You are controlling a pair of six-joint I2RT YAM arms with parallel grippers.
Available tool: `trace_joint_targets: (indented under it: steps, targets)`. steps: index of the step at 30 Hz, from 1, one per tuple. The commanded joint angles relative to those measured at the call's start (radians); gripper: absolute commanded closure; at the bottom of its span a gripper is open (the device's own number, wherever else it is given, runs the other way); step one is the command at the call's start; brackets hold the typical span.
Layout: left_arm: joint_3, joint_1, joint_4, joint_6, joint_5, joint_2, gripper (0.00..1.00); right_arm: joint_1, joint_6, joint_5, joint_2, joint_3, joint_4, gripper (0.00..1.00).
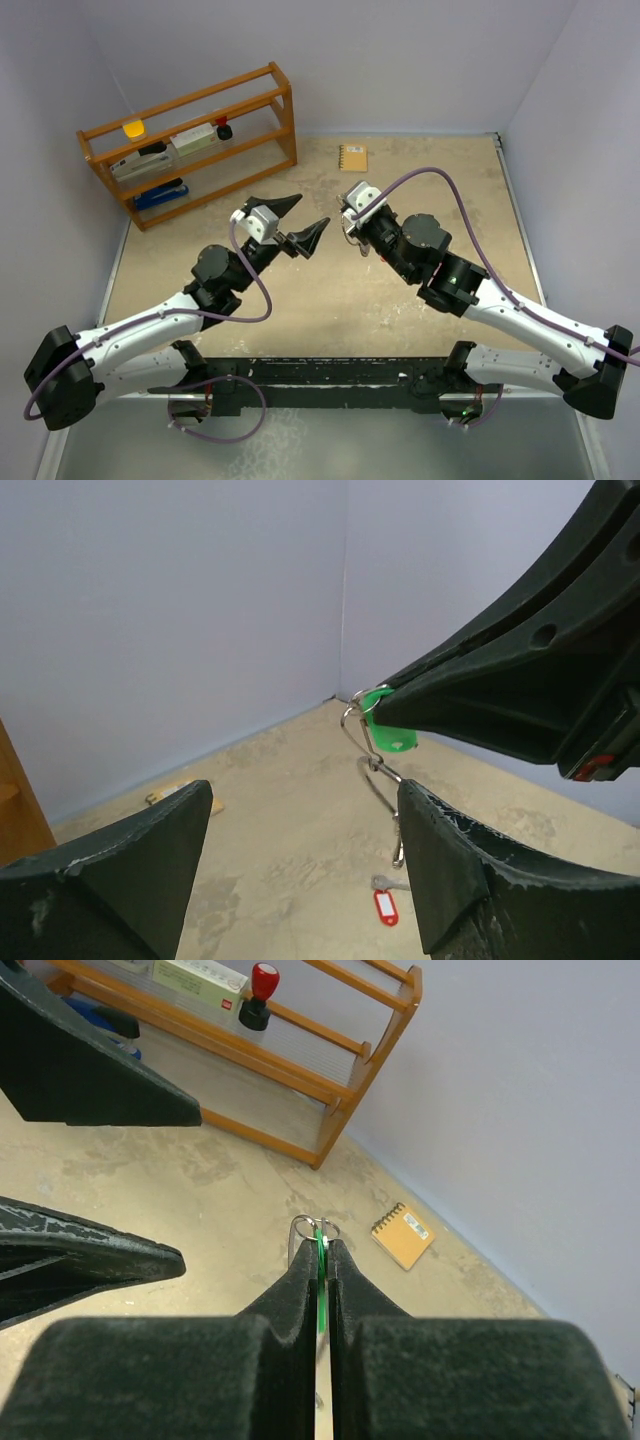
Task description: Remove the keys from the keyring
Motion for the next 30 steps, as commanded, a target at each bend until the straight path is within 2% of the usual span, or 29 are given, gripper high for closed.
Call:
trace_joint_targets:
  steps: [1, 6, 30]
  targets:
    - [-0.012, -0.004, 0.154, -0.032, 0.059, 0.025, 0.29, 0.009, -0.002, 0.023, -0.023, 0.018, 0.077, 1.0]
    - [-0.052, -0.004, 0.299, -0.047, 0.071, 0.072, 0.31, 0.014, 0.0, 0.021, -0.023, 0.012, 0.079, 1.0]
    - [-0.016, -0.004, 0.414, -0.013, 0.045, 0.207, 0.37, 0.031, 0.003, 0.015, -0.02, 0.002, 0.085, 1.0]
